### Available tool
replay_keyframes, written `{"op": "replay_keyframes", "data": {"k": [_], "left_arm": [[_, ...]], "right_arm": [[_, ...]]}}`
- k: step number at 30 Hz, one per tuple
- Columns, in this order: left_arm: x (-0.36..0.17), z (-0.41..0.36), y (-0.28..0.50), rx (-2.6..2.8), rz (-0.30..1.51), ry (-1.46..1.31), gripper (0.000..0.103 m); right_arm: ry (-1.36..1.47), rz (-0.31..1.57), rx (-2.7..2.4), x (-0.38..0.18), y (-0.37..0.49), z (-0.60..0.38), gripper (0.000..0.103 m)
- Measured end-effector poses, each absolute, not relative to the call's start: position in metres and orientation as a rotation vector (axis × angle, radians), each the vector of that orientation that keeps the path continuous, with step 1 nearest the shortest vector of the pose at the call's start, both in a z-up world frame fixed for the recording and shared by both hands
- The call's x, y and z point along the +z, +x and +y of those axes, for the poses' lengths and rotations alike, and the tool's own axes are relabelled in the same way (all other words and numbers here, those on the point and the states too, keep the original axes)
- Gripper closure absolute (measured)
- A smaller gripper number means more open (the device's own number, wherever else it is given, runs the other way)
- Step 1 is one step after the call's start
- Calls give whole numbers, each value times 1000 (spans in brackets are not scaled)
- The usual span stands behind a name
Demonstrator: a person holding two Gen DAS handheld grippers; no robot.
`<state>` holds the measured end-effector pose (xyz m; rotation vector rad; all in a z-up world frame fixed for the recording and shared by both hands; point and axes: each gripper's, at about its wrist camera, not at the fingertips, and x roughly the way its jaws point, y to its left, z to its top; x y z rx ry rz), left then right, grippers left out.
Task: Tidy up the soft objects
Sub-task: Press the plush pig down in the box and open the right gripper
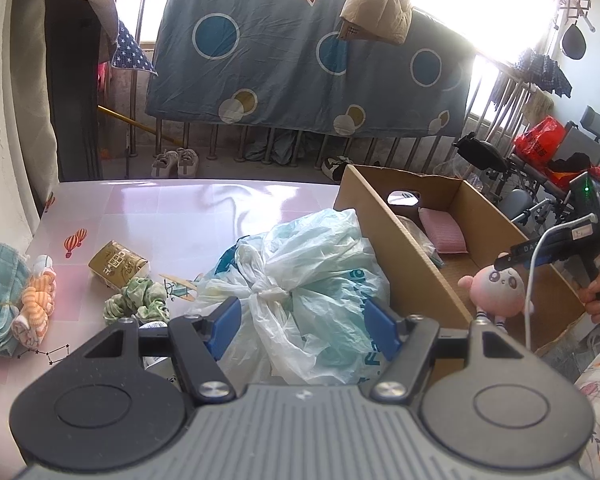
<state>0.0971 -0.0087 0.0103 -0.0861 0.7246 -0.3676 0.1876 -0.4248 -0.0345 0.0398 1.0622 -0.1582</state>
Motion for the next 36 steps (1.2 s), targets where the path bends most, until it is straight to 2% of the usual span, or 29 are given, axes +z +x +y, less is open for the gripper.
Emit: {"op": "replay_keyframes", "data": {"k": [6, 10, 15, 22, 31, 36], "left_arm": [[9, -6, 100, -367, 731, -102, 34], [7, -7, 99, -375, 732, -104, 34], [5, -2, 101, -367, 737, -110, 34], [4, 0, 101, -355, 745, -118, 34], [4, -4, 101, -351, 752, -107, 34], [4, -5, 102, -352, 752, -103, 34]], "right_arm": [[-60, 1185, -193, -67, 206, -410, 17], [-83, 1232, -205, -87, 211, -411, 17], [-198, 1180, -179, -88, 209, -400, 24], [-226, 1040, -42, -65, 207, -387, 26], [-411, 985, 162, -68, 213, -352, 22], [-192, 988, 133, -58, 217, -374, 15]]}}
